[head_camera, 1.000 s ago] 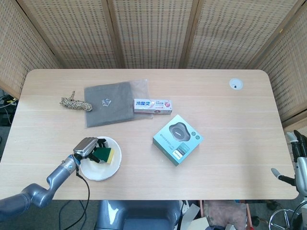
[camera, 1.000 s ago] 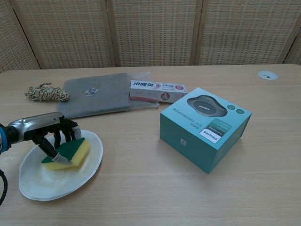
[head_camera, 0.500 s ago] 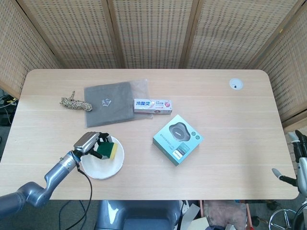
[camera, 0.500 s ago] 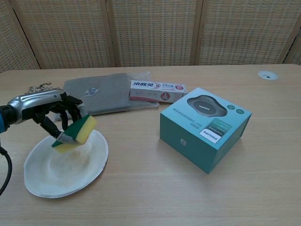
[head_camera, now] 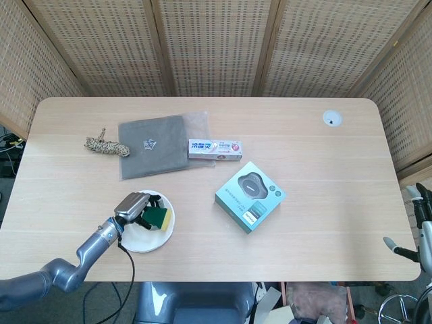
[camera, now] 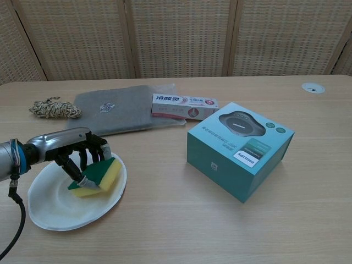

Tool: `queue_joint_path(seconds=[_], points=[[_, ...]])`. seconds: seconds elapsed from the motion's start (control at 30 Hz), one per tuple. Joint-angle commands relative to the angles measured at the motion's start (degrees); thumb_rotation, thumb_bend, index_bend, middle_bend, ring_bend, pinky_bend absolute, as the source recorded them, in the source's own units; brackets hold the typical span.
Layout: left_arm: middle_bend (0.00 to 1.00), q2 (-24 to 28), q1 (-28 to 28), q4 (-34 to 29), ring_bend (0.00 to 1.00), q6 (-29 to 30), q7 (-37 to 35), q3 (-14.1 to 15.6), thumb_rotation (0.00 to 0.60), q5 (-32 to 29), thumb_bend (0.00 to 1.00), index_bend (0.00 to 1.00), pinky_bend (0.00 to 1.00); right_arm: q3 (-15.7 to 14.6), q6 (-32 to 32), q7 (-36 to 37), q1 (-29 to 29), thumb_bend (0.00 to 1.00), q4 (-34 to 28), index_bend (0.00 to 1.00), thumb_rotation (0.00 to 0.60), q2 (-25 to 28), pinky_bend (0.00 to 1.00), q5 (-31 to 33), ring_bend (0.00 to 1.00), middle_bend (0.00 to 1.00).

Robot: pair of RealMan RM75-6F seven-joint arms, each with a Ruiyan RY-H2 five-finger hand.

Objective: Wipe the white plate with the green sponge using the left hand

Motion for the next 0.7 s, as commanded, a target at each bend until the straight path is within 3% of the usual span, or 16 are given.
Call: queue_joint_path(seconds=[0.03,0.57,0.7], points=[[0.48,-0.3,0.1,0.4,0.4,-0.4,0.1,0.0,0.6,-0.4,0.03,0.52,0.48,0.0,0.0,0.0,0.0,0.0,0.0,0.0,0.6,0.0,0.0,0.0,0.0,0.0],[0.48,-1.3,0.4,2.4,0.4,-0.7,-1.3,0.1,0.6,0.1,0.03,0.52,0.48,0.0,0.0,0.0,0.0,0.0,-0.1,0.0,0.6,0.0,0.0,0.1,0.0,0.0],[0.48,0.4,0.2,0.7,0.4,2.5,0.3,-0.4,0.6,2.1,0.04,0.52,0.48,0.0,0.2,0.1,-0.1,0.0,-0.2,0.0,0.6,0.1,0.0,-0.1,0.0,0.0]])
